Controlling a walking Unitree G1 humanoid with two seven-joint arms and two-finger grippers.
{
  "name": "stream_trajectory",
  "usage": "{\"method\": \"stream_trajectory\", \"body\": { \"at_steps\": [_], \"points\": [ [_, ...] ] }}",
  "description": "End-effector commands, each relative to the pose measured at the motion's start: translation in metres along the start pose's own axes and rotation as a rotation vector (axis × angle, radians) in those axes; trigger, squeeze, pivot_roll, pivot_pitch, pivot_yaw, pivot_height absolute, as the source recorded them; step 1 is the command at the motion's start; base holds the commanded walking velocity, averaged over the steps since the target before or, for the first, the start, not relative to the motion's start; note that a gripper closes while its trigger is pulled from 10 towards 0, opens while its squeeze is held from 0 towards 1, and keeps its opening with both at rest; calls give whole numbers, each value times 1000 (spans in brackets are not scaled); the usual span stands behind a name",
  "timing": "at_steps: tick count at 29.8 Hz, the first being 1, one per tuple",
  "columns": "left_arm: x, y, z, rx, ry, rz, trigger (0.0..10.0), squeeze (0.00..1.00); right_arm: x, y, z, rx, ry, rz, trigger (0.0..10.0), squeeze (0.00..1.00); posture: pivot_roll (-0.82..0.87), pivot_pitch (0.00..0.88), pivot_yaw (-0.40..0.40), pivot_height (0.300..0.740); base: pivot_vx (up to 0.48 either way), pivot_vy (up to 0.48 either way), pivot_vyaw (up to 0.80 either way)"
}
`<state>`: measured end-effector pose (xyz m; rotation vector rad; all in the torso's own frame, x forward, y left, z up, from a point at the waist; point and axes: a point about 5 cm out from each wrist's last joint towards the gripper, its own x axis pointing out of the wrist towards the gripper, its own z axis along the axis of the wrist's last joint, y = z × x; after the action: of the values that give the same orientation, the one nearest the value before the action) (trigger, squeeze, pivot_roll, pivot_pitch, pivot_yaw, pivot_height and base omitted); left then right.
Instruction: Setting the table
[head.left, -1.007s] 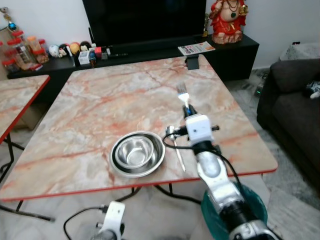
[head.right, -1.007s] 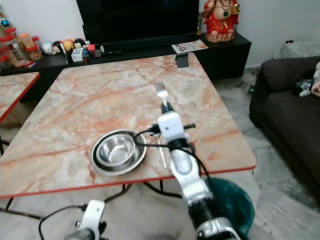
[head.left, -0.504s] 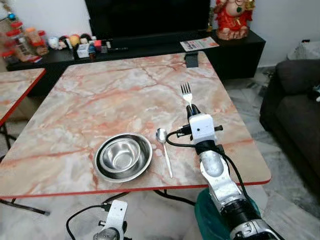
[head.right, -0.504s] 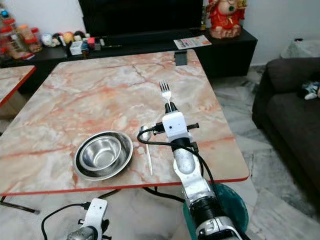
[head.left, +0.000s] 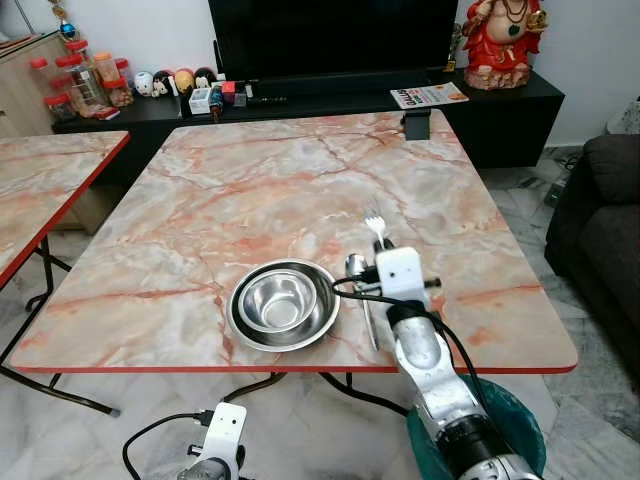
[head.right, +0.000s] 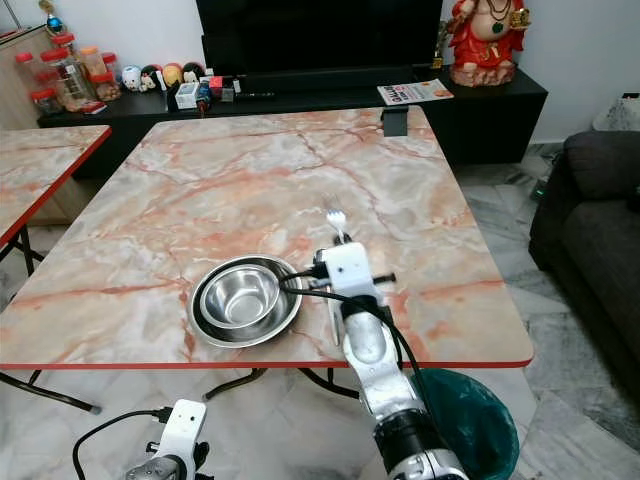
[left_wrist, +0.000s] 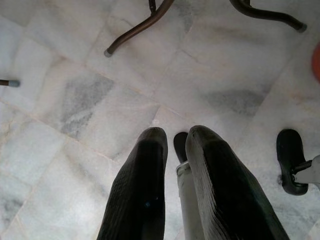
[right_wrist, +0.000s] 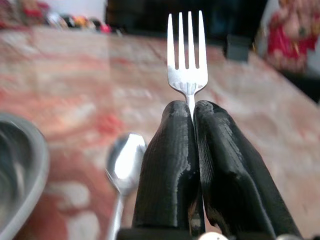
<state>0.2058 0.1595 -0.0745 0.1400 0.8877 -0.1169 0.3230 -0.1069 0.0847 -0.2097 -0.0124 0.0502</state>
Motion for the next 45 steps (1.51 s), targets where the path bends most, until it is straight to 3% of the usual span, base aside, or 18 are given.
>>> {"method": "stream_trajectory", "body": {
  "at_steps": [1,4,11,15,34,45],
  "points": [
    [-1,2,-4,4,18,3,10000,0,1,-1,0,13,16,-11,10000,0,-115,0,90,740,0,0,0],
    [-1,3,-5,4,21,2,10000,0,-4,-3,-15,-19,84,3,10000,0,-113,0,92,740,0,0,0],
    [-1,3,-6,4,22,2,10000,0,-6,-5,-20,-25,113,4,10000,0,-113,0,92,740,0,0,0],
    [-1,3,-7,7,24,1,10000,0,-9,-8,-34,-16,201,0,10000,0,-112,0,95,740,0,0,0],
    [-2,5,-7,5,25,3,10000,0,-9,-17,-42,2,289,-65,10000,0,-109,0,104,740,0,0,0],
    [-2,5,-7,6,27,2,10000,0,-5,-14,-38,41,298,-46,10000,0,-107,0,107,740,0,0,0]
  ]
}}
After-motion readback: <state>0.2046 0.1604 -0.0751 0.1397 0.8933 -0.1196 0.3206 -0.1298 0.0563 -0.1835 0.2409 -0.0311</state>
